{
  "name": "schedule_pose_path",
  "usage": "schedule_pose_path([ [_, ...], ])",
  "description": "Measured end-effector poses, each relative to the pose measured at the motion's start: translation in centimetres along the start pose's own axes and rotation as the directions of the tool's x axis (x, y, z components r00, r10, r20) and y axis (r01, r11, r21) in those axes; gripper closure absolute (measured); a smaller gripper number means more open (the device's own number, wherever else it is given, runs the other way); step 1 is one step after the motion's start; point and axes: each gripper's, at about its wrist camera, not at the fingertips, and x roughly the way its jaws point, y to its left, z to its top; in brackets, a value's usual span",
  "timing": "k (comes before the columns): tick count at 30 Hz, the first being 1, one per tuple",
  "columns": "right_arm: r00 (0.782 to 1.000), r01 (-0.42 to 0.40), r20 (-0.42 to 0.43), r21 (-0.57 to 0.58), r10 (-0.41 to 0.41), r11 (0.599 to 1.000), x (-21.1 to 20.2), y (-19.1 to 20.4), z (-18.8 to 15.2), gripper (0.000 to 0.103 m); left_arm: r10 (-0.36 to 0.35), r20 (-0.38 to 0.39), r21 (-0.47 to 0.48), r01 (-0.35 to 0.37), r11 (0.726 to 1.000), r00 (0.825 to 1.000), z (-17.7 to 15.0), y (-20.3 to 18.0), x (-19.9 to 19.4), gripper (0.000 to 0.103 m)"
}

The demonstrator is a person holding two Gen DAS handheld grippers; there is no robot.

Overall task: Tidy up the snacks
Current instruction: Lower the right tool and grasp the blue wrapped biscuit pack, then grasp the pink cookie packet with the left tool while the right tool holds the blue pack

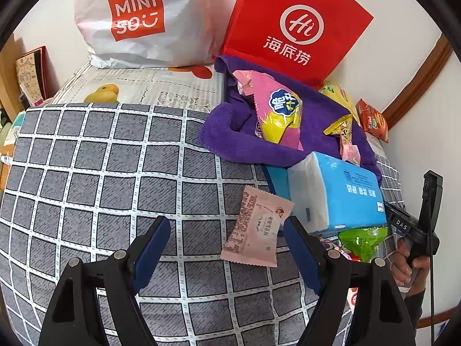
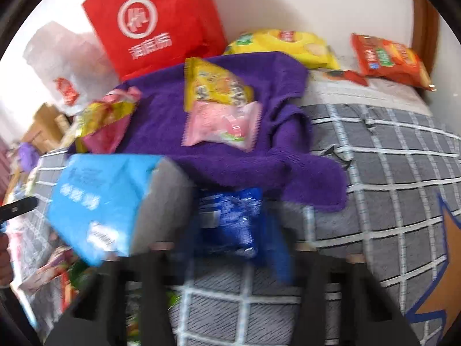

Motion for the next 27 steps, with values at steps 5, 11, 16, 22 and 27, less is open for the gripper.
schedule_pose_path([
  [5,0.999,0.017,0.032,-0.009,-0.017,1.0,-1.5,0.8,-0.8,0.084,-0.021,0.005,0.003,0.021,1.0,1.0,-0.5,-0.2,-0.8,0.024],
  [11,0.998,0.05,0.049,0.015,-0.05,0.999,-4.7,0.7,-2.3,0.086,-0.036,0.014,0.017,0.036,0.999,0.999,-0.6,-0.6,-2.0,0.024],
  [16,0.999,0.043,-0.003,0.051,-0.043,0.998,-7.0,-1.2,-3.9,0.087,-0.048,0.026,0.028,0.047,0.998,0.999,-0.7,-1.2,-2.6,0.024],
  [22,0.988,0.156,-0.029,0.099,-0.154,0.983,-7.7,-3.4,-6.1,0.065,-0.057,0.018,0.043,0.057,0.997,0.998,-1.5,-2.3,-2.5,0.024],
  [27,0.988,0.145,0.02,0.185,-0.151,0.972,-8.9,-4.5,-7.0,0.039,-0.052,0.01,0.06,0.051,0.997,0.999,-2.2,-3.1,-2.2,0.024],
])
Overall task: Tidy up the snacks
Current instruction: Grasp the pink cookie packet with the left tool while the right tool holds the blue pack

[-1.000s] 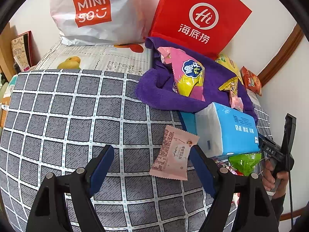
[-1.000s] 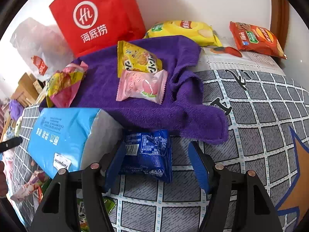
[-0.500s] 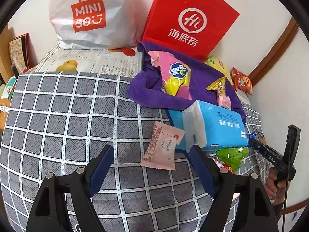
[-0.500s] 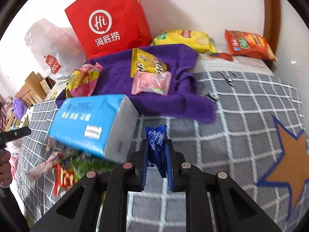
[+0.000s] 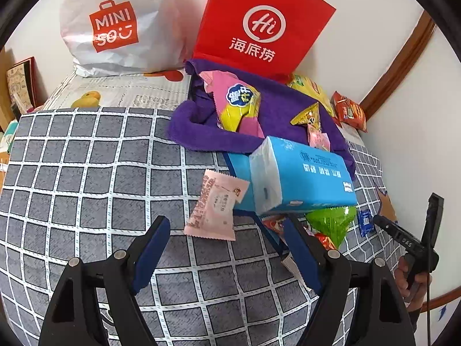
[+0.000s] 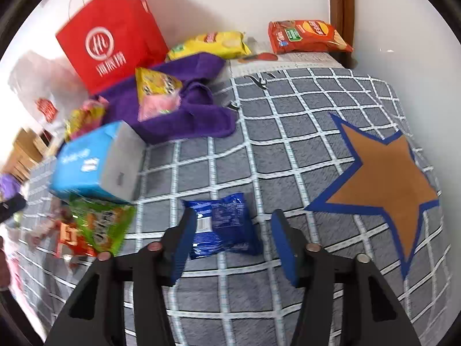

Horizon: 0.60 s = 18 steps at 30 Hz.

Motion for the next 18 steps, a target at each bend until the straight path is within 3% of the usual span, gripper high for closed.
schedule_pose_path([
  [3,0.999,-0.017,0.041,-0.026,0.018,1.0,0.0,1.1,-0.4,0.03,0.009,-0.009,0.001,-0.009,1.0,1.0,-0.2,-0.1,0.4,0.024],
  [10,0.996,0.087,0.008,-0.133,-0.087,0.987,3.5,3.5,-1.3,0.029,0.047,-0.019,0.013,-0.047,0.999,0.999,-0.4,-0.1,1.3,0.024],
  [13,0.992,0.123,0.053,-0.168,-0.115,0.978,3.6,3.8,-1.8,0.037,0.072,-0.022,0.026,-0.071,0.997,0.997,-0.2,-0.2,2.1,0.024],
  [14,0.992,0.12,0.064,-0.158,-0.111,0.98,3.5,3.7,-1.8,0.046,0.082,-0.021,0.029,-0.081,0.996,0.996,-0.1,-0.2,2.4,0.024],
  [15,0.99,0.128,0.075,-0.154,-0.117,0.98,3.3,3.5,-1.9,0.049,0.089,-0.02,0.029,-0.089,0.996,0.996,0.0,-0.2,2.8,0.024],
  [18,0.989,0.126,0.099,-0.156,-0.111,0.98,3.2,3.3,-2.2,0.05,0.104,-0.02,0.045,-0.103,0.994,0.994,0.4,-0.4,3.9,0.024],
])
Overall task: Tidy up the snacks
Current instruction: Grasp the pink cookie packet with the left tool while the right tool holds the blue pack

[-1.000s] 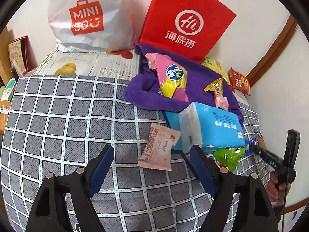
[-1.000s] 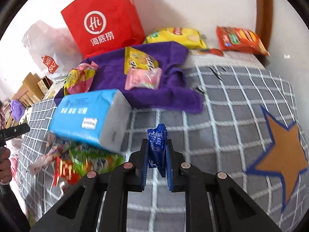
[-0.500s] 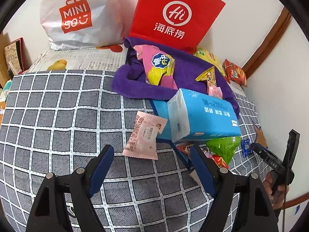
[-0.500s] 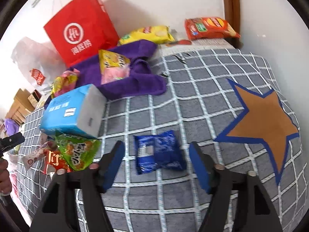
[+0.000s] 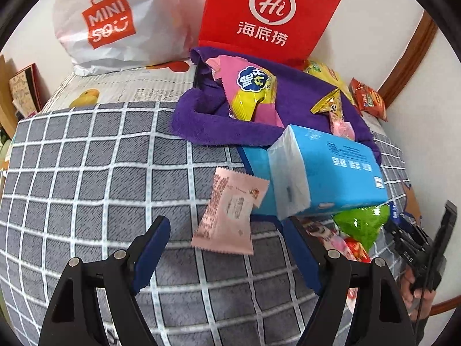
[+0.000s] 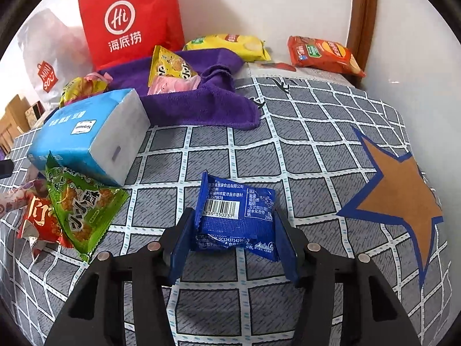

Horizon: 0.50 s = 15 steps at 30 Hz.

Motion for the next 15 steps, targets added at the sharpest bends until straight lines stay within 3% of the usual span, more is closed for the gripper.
schedule_pose_path([
  [5,1.0,0.001,0.005,0.002,-0.001,1.0,-0.1,0.0,-0.1,0.05,0.04,-0.027,0.043,-0.039,0.998,0.999,0.7,-0.5,2.8,0.026],
  [10,1.0,0.002,0.006,0.003,-0.002,1.0,-0.1,0.1,-0.1,0.05,0.085,-0.011,0.083,-0.084,0.993,0.996,0.9,-0.9,4.4,0.047],
  [11,1.0,0.003,0.006,0.002,-0.003,1.0,-0.1,0.1,-0.1,0.05,0.097,-0.005,0.105,-0.096,0.99,0.995,0.9,-1.1,4.5,0.059],
  [12,1.0,0.01,0.007,0.0,-0.01,1.0,-0.2,0.3,-0.2,0.051,0.106,-0.003,0.126,-0.105,0.987,0.994,0.9,-1.3,4.5,0.064],
  [15,1.0,0.016,-0.001,0.004,-0.016,1.0,-0.3,0.8,0.1,0.055,0.111,0.005,0.162,-0.111,0.981,0.994,0.5,-1.4,4.0,0.067],
])
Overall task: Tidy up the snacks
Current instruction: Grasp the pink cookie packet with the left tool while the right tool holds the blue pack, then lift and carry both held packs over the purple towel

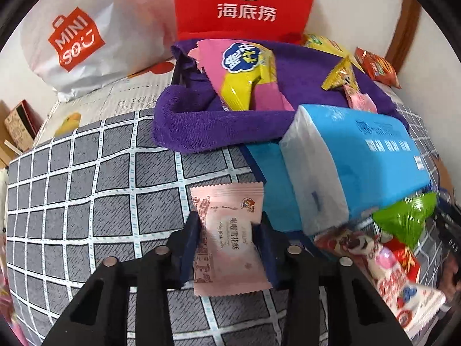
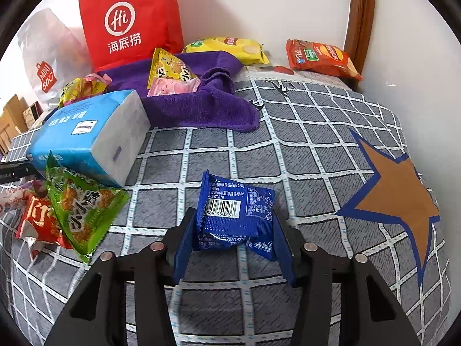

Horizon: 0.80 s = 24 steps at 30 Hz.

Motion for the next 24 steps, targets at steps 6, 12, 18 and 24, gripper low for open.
schedule_pose_path([
  [6,0.996,-0.081,0.025,-0.028,0.082,0.996,-0.6,2.8,0.2,0.055,0.035,0.054,-0.003,-0.035,0.999,0.998,-1.9,1.0,-0.8,0.067],
  [12,0.998,-0.055,0.018,-0.06,0.056,0.997,0.3,4.0,-0.2,0.054,0.088,0.139,0.007,-0.09,0.996,0.986,-3.0,0.6,-0.9,0.065],
  [18,0.997,-0.071,0.01,-0.045,0.072,0.996,0.4,3.6,-0.3,0.053,0.062,0.155,-0.045,-0.056,0.997,0.986,-3.4,1.2,-0.9,0.063],
  [24,0.997,-0.08,0.011,-0.038,0.081,0.996,0.5,3.5,-0.2,0.053,0.054,0.152,-0.045,-0.048,0.998,0.987,-3.4,1.2,-0.8,0.06],
])
